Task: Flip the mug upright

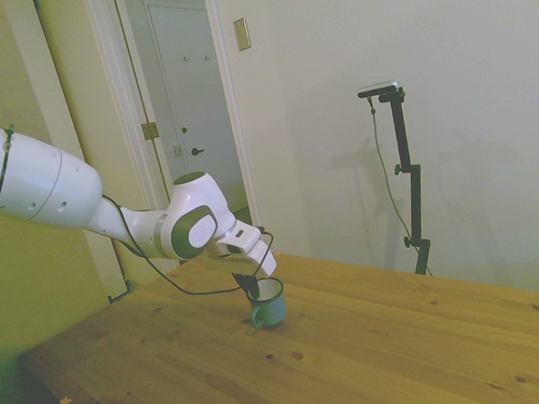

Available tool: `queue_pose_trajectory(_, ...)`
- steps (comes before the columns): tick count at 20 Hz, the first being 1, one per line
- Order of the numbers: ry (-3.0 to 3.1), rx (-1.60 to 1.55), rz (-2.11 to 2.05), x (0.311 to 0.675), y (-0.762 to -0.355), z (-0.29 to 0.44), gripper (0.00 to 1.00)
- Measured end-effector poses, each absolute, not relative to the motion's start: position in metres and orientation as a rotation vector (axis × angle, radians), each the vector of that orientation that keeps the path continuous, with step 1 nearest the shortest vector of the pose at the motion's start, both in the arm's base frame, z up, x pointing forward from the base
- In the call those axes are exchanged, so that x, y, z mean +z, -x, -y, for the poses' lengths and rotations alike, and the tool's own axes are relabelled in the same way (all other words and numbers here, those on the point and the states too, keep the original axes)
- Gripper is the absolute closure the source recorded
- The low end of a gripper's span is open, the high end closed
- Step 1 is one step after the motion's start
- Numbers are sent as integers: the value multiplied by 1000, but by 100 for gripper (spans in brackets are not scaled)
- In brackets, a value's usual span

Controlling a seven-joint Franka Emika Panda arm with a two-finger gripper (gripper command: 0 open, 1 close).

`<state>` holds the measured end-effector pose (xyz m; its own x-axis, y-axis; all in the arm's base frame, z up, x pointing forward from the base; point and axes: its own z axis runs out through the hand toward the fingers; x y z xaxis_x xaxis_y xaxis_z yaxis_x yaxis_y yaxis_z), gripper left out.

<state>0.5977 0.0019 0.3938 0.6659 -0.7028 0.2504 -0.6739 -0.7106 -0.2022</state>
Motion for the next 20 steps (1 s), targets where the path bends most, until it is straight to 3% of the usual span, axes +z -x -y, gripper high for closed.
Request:
queue_pose_trajectory(1,2784,-474,-1154,392,-599,-2,0)
queue_pose_trajectory(14,2778,-467,-1161,388,-606,-3,0)
queue_pose_trajectory(20,2749,-523,-1149,419,-596,-4,0)
